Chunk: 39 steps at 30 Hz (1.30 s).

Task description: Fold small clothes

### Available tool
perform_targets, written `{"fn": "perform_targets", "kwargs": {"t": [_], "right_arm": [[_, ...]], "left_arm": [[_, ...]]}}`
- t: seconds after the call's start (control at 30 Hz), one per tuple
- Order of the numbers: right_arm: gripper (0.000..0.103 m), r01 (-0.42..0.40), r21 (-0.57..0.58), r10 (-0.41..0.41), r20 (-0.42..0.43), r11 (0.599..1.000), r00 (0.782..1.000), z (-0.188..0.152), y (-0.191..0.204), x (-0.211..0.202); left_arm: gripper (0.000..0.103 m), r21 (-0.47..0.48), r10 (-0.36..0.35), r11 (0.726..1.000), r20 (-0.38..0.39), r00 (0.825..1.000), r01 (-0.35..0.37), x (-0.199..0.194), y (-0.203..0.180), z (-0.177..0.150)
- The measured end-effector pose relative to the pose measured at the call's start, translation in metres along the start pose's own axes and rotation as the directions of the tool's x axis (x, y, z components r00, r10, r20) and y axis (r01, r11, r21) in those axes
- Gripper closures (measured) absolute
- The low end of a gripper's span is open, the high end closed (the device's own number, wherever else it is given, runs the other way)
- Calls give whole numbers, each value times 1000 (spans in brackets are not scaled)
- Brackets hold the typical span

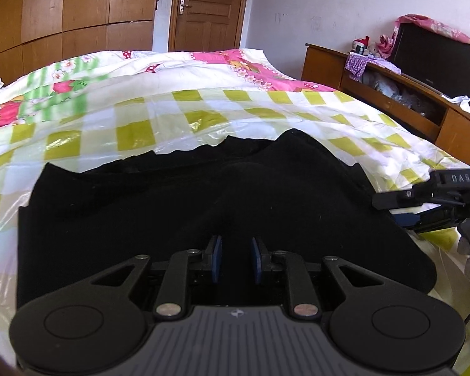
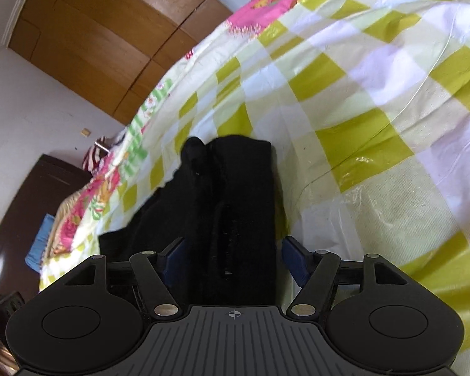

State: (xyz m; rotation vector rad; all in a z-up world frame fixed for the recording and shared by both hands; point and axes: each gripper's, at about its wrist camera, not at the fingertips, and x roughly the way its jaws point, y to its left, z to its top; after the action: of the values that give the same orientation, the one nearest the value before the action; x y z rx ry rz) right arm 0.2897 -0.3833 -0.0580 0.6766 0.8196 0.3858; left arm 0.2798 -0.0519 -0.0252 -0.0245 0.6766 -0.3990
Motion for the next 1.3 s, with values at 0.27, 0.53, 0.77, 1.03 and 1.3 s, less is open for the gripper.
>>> {"fn": "perform_targets", "kwargs": {"t": [0.27,0.53,0.77,1.03,1.3], "right_arm": [[34,-273,99,276,-14,957,961,1,-13,2],[72,-145,-2,145,-50,989,988,7,0,3],[65,-221,65,226,-87,973,970,13,-27,11],[48,-270,76,279,-146,960,949,17,-22,35],[51,-227,21,228,-157,974,961,15,-15,15]], "left_arm": [[65,8,3,1000,-25,1000,-3,18,-8,-4],[64,55,63,997,-48,997,-60,10,-23,3],[63,106,151,984,-91,984,-141,17,-41,5],[62,26,166,986,-123,978,-164,28,-37,5],[61,-11,87,996,-64,994,-88,17,-26,-10]]}}
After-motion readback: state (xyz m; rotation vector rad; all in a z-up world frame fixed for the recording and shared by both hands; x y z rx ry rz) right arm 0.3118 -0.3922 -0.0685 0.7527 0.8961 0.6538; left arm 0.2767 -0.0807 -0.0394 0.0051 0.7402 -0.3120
